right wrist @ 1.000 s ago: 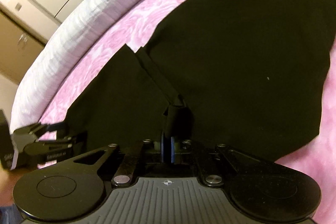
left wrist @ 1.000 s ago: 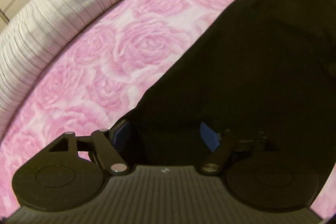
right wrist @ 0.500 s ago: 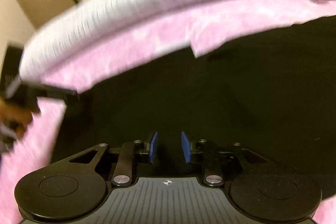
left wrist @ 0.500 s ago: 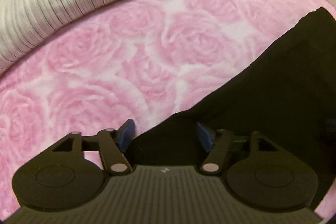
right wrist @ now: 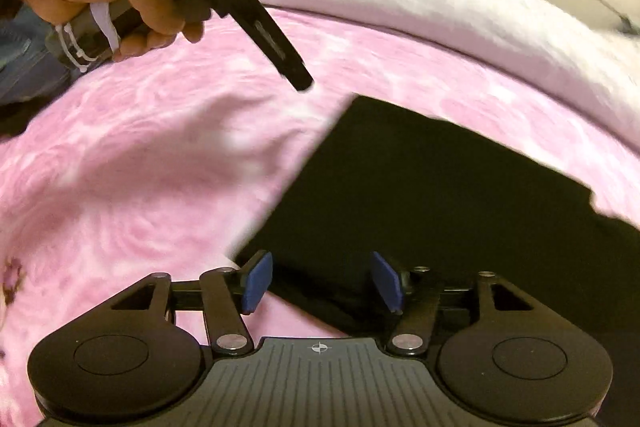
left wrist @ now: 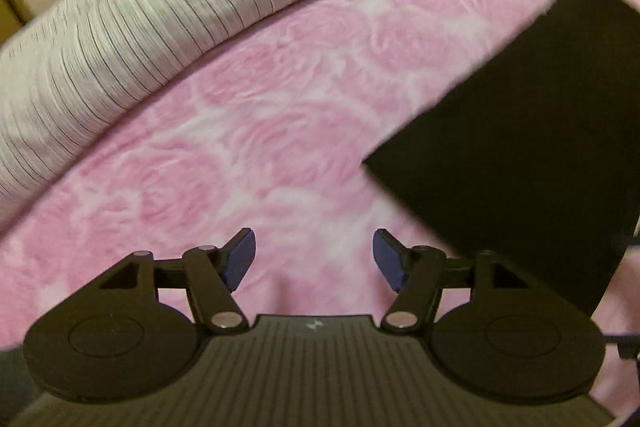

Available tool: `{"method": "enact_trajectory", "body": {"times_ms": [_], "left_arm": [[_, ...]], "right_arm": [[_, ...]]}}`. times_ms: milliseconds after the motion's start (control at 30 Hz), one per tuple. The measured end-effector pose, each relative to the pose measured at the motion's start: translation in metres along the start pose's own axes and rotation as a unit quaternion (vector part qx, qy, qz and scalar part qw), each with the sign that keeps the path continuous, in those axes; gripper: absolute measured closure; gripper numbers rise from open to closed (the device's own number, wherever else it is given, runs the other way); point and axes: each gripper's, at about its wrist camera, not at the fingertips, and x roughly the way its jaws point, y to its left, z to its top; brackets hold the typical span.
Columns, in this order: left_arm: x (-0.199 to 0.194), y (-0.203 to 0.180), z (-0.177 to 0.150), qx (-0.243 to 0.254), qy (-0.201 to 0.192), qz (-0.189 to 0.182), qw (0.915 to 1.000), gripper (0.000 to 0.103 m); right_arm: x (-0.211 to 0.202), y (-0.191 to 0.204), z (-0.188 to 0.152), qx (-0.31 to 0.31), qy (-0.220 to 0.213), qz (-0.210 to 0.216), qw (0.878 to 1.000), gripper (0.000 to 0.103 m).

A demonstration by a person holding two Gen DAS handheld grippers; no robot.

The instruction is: Fold clothes

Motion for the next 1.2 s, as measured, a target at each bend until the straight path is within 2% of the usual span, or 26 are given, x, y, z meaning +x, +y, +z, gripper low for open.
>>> {"method": "enact_trajectory", "body": {"times_ms": [67,133,200,233,267,333,367,400,500,567,600,633,667,700,733,867,933,1033,1200], "left_arm": [[-0.003,-0.005,-0.013,0.046,-0.008,0.008,0.9989,0.040],[-0.005,-0.011,-0.024,0.096,-0.019,0.011,0.9952,0.038],[-0.006,-0.021,-0.032,0.172,-0.036,0.015,0.9843,0.035],[-0.005,-0.028,-0.035,0.217,-0.047,0.018,0.9748,0.034],[-0.004,-0.037,-0.039,0.266,-0.060,0.022,0.9617,0.033],[0.003,-0.055,-0.046,0.365,-0.087,0.026,0.9264,0.033],[0.007,-0.063,-0.050,0.412,-0.101,0.029,0.9053,0.033],[0.014,-0.071,-0.052,0.454,-0.114,0.036,0.8828,0.033],[0.031,-0.089,-0.050,0.545,-0.146,0.047,0.8245,0.038],[0.040,-0.097,-0.045,0.592,-0.170,0.055,0.7856,0.043],[0.043,-0.100,-0.042,0.611,-0.181,0.057,0.7684,0.051],[0.046,-0.102,-0.038,0.624,-0.181,0.052,0.7581,0.054],[0.048,-0.103,-0.034,0.634,-0.181,0.048,0.7500,0.070],[0.044,-0.101,-0.031,0.632,-0.179,0.044,0.7527,0.086],[0.040,-0.099,-0.029,0.629,-0.178,0.039,0.7554,0.091],[0.024,-0.091,-0.019,0.619,-0.170,0.023,0.7663,0.095],[-0.002,-0.085,-0.024,0.612,-0.168,0.020,0.7729,0.095],[-0.050,-0.076,-0.040,0.602,-0.144,0.020,0.7853,0.095],[-0.115,-0.062,-0.069,0.537,-0.065,0.042,0.8400,0.095]], "right_arm": [[0.017,0.026,0.010,-0.014,0.006,-0.011,1.000,0.038],[0.043,0.043,0.019,-0.053,0.031,-0.051,0.997,0.037],[0.061,0.046,0.017,-0.088,0.059,-0.109,0.988,0.037],[0.059,0.044,0.014,-0.086,0.064,-0.125,0.986,0.037],[0.056,0.041,0.011,-0.091,0.066,-0.134,0.985,0.037],[0.047,0.038,0.007,-0.104,0.064,-0.146,0.982,0.039],[0.042,0.038,0.006,-0.112,0.061,-0.149,0.981,0.047],[0.037,0.038,0.006,-0.121,0.058,-0.151,0.979,0.060],[0.027,0.025,0.010,-0.085,0.059,-0.127,0.986,0.077],[0.015,0.015,0.016,-0.063,0.055,-0.111,0.990,0.084],[0.009,0.014,0.017,-0.057,0.053,-0.104,0.992,0.086],[0.003,0.011,0.018,-0.051,0.050,-0.096,0.993,0.087],[-0.002,0.008,0.019,-0.046,0.047,-0.088,0.994,0.088],[-0.007,0.008,0.021,-0.045,0.043,-0.079,0.995,0.089],[-0.013,0.008,0.023,-0.044,0.040,-0.070,0.996,0.090],[-0.035,0.010,0.032,-0.040,0.026,-0.034,0.998,0.093],[-0.046,0.017,0.037,-0.040,0.022,-0.011,0.999,0.093],[-0.066,0.038,0.044,-0.041,0.019,0.038,0.998,0.093],[-0.108,0.071,0.055,-0.050,-0.005,0.110,0.993,0.094]]}}
